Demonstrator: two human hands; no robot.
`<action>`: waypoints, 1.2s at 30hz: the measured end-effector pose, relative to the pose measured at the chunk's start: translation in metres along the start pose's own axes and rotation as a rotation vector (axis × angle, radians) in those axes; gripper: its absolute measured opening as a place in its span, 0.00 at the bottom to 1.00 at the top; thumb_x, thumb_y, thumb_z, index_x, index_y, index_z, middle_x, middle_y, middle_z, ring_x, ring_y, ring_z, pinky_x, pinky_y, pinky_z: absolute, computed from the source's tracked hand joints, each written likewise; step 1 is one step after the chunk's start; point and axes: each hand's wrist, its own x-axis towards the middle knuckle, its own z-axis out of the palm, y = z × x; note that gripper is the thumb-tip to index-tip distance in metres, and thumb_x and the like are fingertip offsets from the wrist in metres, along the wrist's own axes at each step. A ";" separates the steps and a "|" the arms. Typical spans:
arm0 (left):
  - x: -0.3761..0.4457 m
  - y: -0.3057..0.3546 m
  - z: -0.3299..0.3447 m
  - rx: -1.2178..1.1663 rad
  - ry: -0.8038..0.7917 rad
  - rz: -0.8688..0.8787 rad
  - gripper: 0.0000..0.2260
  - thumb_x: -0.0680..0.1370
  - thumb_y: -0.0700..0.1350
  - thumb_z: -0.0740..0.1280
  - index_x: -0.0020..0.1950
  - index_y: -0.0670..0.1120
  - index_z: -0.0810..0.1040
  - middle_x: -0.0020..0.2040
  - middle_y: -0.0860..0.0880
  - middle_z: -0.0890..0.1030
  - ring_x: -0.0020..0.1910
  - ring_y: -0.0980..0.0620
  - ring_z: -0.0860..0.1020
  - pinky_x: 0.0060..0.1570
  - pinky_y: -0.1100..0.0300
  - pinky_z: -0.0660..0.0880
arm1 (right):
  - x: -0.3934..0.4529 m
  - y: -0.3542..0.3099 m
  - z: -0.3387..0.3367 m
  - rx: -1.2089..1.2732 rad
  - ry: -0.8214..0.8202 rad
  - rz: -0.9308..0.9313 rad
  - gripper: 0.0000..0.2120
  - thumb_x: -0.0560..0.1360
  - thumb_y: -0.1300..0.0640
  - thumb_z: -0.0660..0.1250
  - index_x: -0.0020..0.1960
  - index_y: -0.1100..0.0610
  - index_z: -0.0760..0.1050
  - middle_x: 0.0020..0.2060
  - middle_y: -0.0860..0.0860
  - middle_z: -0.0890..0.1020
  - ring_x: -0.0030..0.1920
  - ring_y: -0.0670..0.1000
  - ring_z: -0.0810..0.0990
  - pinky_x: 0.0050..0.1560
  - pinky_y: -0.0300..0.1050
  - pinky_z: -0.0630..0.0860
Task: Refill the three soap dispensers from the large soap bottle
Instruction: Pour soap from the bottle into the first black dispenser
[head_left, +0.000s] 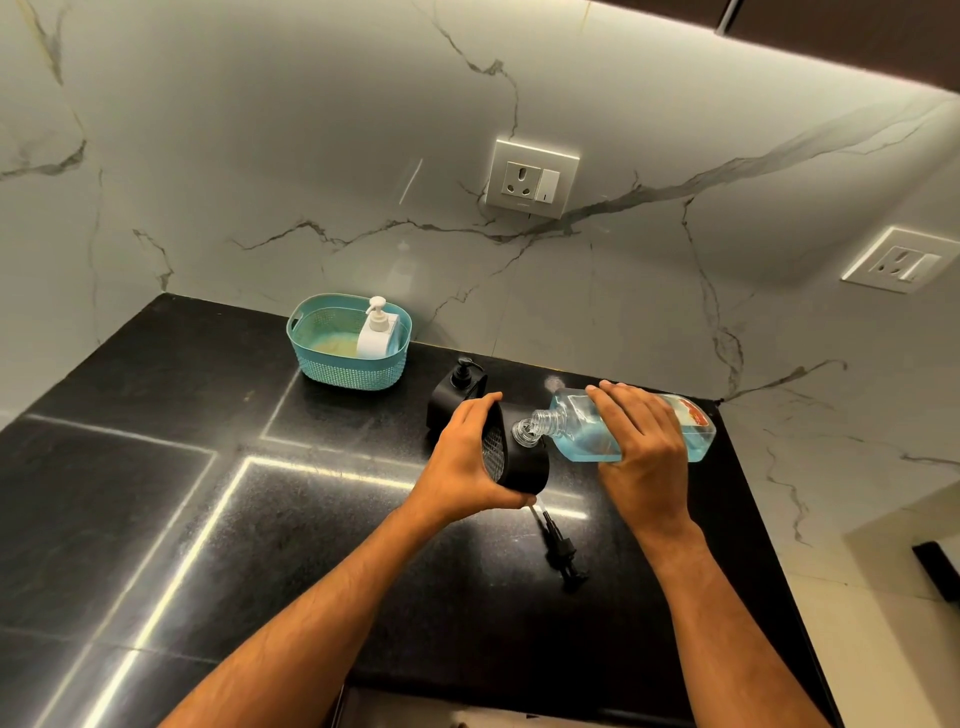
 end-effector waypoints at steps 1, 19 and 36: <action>0.000 0.000 0.000 0.001 -0.002 -0.001 0.58 0.58 0.58 0.86 0.81 0.47 0.61 0.74 0.52 0.68 0.72 0.54 0.69 0.75 0.54 0.69 | 0.000 0.000 0.000 -0.001 -0.001 0.001 0.38 0.63 0.61 0.84 0.71 0.59 0.77 0.66 0.57 0.80 0.68 0.59 0.77 0.70 0.59 0.73; 0.000 -0.001 0.000 0.008 -0.008 -0.012 0.58 0.59 0.57 0.87 0.81 0.47 0.61 0.73 0.51 0.69 0.71 0.53 0.69 0.75 0.52 0.70 | 0.001 -0.001 0.001 -0.008 -0.011 -0.010 0.38 0.63 0.60 0.84 0.70 0.60 0.77 0.66 0.58 0.80 0.67 0.60 0.78 0.70 0.58 0.72; 0.001 -0.003 0.001 0.005 -0.013 -0.025 0.58 0.59 0.56 0.87 0.82 0.46 0.60 0.75 0.51 0.67 0.72 0.54 0.68 0.75 0.56 0.67 | 0.003 -0.001 0.002 -0.009 -0.024 -0.015 0.38 0.62 0.61 0.85 0.70 0.59 0.77 0.66 0.58 0.80 0.68 0.60 0.78 0.69 0.60 0.74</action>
